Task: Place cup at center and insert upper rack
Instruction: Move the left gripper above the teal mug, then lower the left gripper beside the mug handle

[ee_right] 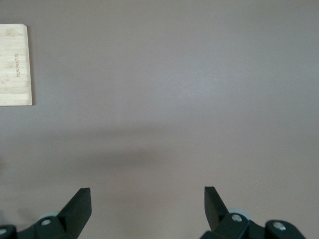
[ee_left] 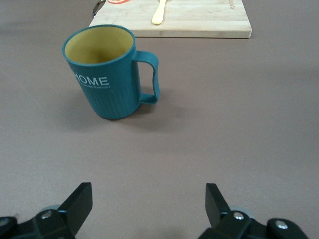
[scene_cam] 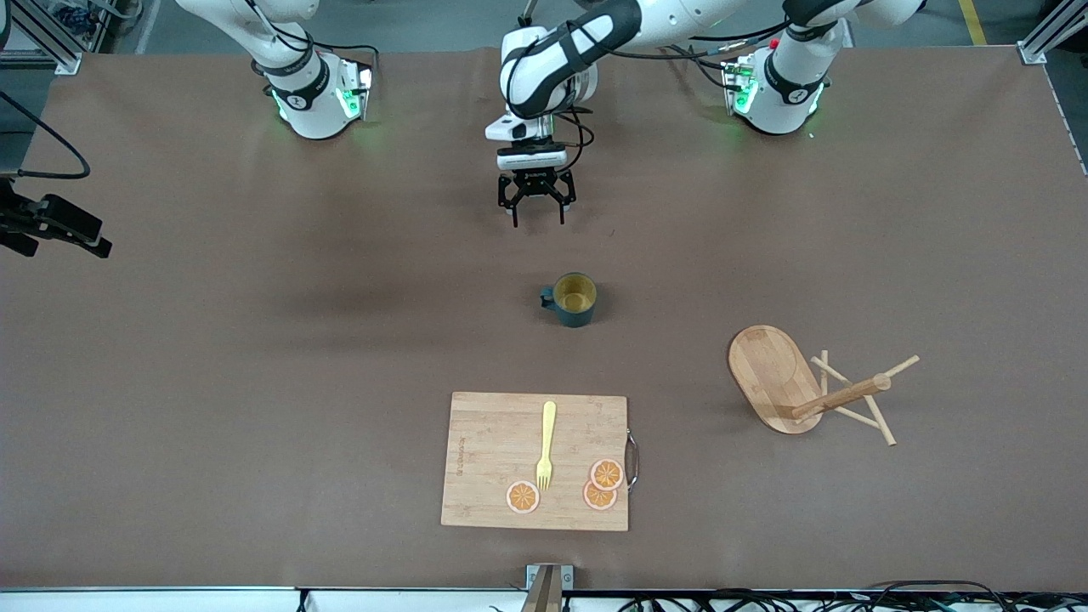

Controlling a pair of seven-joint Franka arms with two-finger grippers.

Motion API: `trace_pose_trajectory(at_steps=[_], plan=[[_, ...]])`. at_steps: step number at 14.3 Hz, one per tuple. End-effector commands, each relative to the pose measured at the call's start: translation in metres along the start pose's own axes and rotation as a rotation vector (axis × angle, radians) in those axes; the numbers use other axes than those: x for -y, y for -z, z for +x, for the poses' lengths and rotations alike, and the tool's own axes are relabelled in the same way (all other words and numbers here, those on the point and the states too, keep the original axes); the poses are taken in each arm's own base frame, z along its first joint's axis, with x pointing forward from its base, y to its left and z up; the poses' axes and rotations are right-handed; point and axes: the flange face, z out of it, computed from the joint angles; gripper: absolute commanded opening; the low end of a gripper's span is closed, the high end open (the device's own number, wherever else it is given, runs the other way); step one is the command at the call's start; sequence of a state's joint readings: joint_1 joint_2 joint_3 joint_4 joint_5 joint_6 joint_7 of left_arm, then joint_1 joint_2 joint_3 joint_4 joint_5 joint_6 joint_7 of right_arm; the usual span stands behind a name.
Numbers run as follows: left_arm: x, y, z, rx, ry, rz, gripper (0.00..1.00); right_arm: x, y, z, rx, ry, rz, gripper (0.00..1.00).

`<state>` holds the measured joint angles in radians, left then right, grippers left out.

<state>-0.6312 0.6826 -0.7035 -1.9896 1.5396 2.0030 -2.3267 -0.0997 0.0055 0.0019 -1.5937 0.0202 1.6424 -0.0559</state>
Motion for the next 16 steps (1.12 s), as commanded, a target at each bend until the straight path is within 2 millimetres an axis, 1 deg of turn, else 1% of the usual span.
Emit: trace_pose_trajectory(at_steps=[1, 3, 4, 6, 7, 9, 11, 13, 14, 16], plan=[[-0.006, -0.004, -0.01, -0.079, -0.018, -0.026, 1.0, 0.0, 0.007, -0.005, -0.019, 0.013, -0.018, 1.0], [-0.007, -0.008, -0.012, -0.096, -0.012, -0.041, 1.0, 0.0, 0.008, -0.004, -0.022, 0.013, -0.018, 1.0], [-0.009, -0.008, -0.01, -0.101, -0.006, -0.048, 1.0, 0.0, 0.008, -0.004, -0.022, 0.013, -0.018, 1.0], [-0.01, -0.015, -0.005, -0.119, -0.008, -0.052, 1.0, 0.0, 0.008, -0.004, -0.02, 0.014, -0.018, 1.0], [-0.01, -0.024, 0.003, -0.139, -0.002, -0.047, 1.0, 0.0, 0.008, -0.004, -0.022, 0.012, -0.017, 1.0], [-0.012, -0.032, 0.005, -0.153, -0.01, -0.057, 1.0, 0.0, 0.007, -0.004, -0.02, 0.012, -0.017, 1.0], [-0.01, -0.049, 0.014, -0.172, -0.006, -0.038, 1.0, 0.0, 0.007, -0.003, -0.019, 0.013, -0.018, 1.0], [-0.019, -0.054, 0.01, -0.175, -0.005, -0.04, 1.0, 0.0, 0.005, -0.003, -0.016, 0.012, -0.016, 1.0], [-0.017, -0.062, 0.012, -0.195, -0.015, -0.032, 1.0, 0.0, 0.005, -0.003, -0.016, 0.013, -0.018, 1.0], [-0.018, -0.068, 0.013, -0.212, -0.039, -0.025, 1.0, 0.0, 0.005, -0.003, -0.016, 0.012, -0.016, 1.0]])
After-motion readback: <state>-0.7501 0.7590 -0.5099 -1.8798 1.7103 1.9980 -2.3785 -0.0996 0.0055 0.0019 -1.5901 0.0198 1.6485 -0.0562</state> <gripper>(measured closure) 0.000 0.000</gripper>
